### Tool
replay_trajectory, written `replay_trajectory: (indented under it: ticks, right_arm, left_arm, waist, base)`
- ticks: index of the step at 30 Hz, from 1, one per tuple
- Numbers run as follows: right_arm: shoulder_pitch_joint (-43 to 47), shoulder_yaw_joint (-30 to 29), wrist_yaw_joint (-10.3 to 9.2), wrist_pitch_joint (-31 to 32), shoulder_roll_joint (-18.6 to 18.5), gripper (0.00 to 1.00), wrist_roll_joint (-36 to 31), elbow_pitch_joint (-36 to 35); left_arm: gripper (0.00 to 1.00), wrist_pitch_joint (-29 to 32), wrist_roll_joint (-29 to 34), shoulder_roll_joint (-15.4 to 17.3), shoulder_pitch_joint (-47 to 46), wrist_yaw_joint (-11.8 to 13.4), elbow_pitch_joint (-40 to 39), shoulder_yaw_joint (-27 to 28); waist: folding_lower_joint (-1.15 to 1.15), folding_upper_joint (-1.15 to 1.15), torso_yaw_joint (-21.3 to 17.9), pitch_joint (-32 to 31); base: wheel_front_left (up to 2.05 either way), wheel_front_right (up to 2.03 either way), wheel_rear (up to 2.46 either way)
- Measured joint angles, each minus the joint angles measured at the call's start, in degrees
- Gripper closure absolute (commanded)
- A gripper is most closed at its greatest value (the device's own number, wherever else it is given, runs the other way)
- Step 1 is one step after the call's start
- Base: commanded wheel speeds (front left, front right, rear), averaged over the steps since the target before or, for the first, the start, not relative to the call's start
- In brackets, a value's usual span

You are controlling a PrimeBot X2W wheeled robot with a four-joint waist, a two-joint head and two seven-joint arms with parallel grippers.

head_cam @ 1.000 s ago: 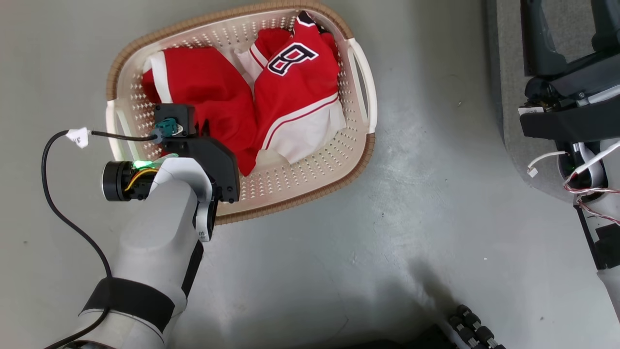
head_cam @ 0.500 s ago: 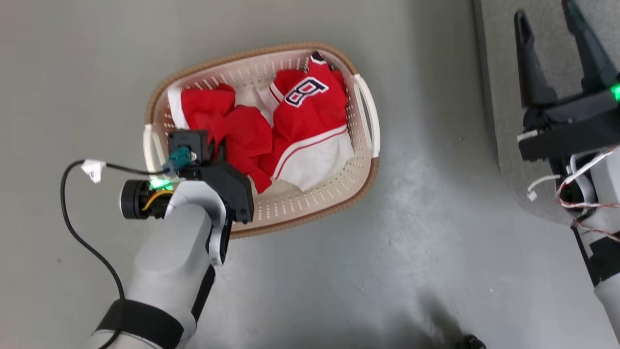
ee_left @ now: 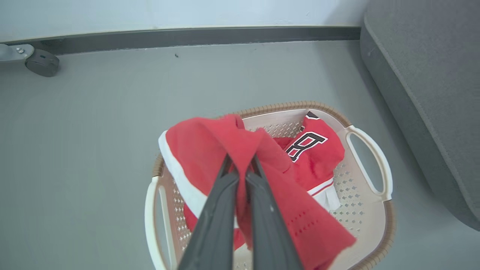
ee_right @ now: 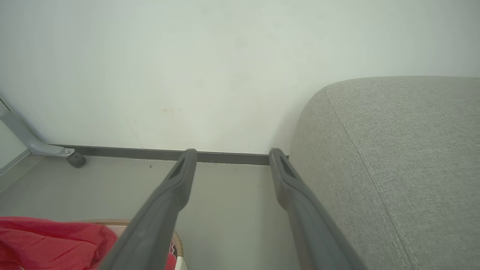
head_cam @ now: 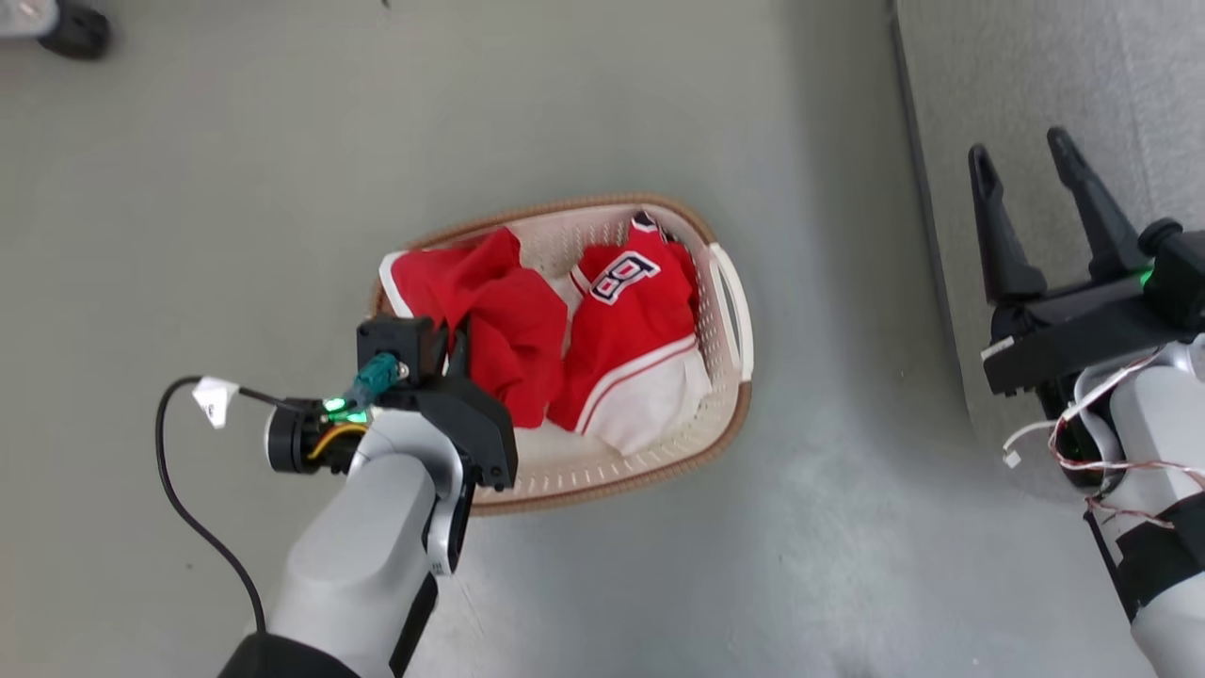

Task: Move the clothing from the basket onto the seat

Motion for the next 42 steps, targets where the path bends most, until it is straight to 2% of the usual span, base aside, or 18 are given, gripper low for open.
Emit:
replay_trajectory:
  ticks: [10,18,30,42]
  right_arm:
    - [4.17,-0.29,0.41,0.01,0.90,0.00,0.22,3.42]
    - [7.47,-0.16,0.41,0.01,2.23,0.00,0.38,5.35]
    - [12.76,-0.30,0.41,0.01,3.13,0.00,0.97,5.19]
    - [14.33,-0.31,0.41,0.01,3.85,0.00,0.96,4.61]
  left_arm:
    - [1.00,-0.47,-1.76,-0.01,4.71,-0.99,-3.18,-0.11]
    - [1.00,-0.47,-1.75,0.03,10.11,-0.96,-7.23,4.68]
    - [1.00,-0.47,2.24,2.01,15.30,-0.91,-19.44,9.38]
    - [1.00,-0.47,7.35,3.25,16.95,-1.48,-33.37,12.10]
  waist:
    - [0.00,0.00,1.84,-8.28]
    - [0.00,0.00,3.30,-14.94]
    - [0.00,0.00,5.20,-22.61]
    - [0.01,0.01,6.08,-24.37]
  base:
    - [0.00,0.00,0.00]
    - [0.00,0.00,0.00]
    - [0.00,0.00,0.00]
    - [0.00,0.00,0.00]
